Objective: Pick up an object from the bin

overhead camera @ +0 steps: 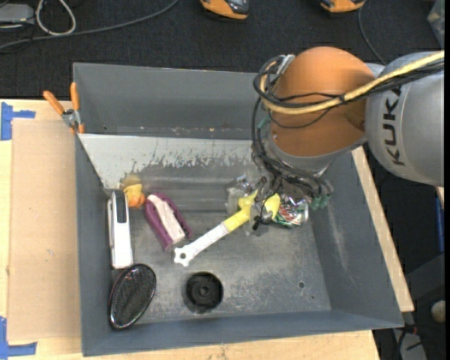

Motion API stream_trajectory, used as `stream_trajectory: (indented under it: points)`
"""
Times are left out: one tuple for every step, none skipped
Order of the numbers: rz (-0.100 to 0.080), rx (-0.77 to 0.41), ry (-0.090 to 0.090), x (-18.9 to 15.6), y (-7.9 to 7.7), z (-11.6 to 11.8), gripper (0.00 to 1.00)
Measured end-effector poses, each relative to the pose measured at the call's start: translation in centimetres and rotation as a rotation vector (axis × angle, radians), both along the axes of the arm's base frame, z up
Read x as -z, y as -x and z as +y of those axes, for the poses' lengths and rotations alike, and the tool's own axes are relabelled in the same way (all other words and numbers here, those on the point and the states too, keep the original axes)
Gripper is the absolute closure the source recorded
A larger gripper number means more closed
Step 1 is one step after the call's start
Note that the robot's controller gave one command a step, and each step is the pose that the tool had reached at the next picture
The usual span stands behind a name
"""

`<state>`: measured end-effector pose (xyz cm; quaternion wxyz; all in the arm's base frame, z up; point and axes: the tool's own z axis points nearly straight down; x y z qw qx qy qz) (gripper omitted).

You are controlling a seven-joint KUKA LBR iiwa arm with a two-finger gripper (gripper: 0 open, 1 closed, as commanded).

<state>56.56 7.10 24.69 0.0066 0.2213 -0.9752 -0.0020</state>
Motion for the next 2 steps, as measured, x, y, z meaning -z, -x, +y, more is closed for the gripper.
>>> stream_trajectory:
  points:
    - [-0.007,-0.015,-0.002,-4.72,-1.53,-0.11,1.0]
    - [-0.012,-0.075,-0.003,-4.36,-1.62,-0.33,1.0]
